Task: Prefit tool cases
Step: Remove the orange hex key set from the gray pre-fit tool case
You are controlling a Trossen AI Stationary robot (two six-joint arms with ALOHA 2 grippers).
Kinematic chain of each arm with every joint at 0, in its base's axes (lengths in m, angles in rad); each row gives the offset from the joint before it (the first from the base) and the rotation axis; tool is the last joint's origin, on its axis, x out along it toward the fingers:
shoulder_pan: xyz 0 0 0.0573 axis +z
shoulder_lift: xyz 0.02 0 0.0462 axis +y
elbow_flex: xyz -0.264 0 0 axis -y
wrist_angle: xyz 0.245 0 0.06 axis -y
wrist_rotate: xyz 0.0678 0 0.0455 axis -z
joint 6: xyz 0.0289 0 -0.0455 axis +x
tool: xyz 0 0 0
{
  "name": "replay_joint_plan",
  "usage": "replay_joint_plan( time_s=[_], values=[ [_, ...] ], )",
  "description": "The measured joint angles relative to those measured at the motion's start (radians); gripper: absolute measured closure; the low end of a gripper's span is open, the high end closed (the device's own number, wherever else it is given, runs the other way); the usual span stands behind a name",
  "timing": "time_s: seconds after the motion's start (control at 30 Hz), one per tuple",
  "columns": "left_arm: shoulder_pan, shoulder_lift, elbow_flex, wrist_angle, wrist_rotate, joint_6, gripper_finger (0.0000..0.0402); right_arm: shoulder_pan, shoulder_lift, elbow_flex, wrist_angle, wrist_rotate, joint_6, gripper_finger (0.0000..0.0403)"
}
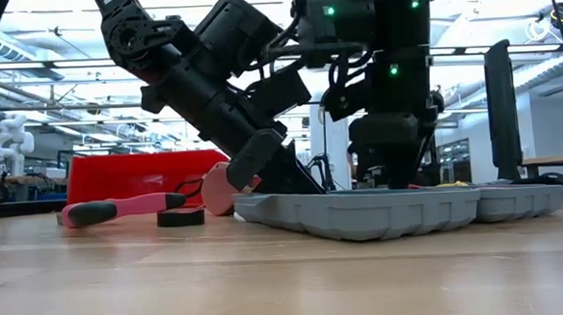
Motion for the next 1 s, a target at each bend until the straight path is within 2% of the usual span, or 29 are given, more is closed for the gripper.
replay_joint_plan(
  time_s=[0.1,0.33,0.57,0.77,1.0],
  values=[
    [0.001,0.000,0.000,0.001,-0.003,0.000,0.0199,-0.011,0.011,0.000,-0.012,0.028,0.013,0.0210],
    [0.000,0.000,0.000,-0.004,0.005,-0.001,0.0199,-0.021,-0.019,-0.007,-0.016,0.057,0.016,0.0280],
    [0.000,0.000,0.000,-0.008,0.011,-0.001,0.0199,-0.041,-0.032,-0.010,-0.054,0.091,0.014,0.0325],
    [0.000,0.000,0.000,-0.008,0.011,-0.001,0.0199,-0.057,-0.035,-0.008,-0.085,0.125,-0.023,0.0394],
    [0.000,0.000,0.000,-0.012,0.010,-0.001,0.0199,-0.066,-0.040,-0.008,-0.085,0.117,-0.038,0.0402]
  ],
)
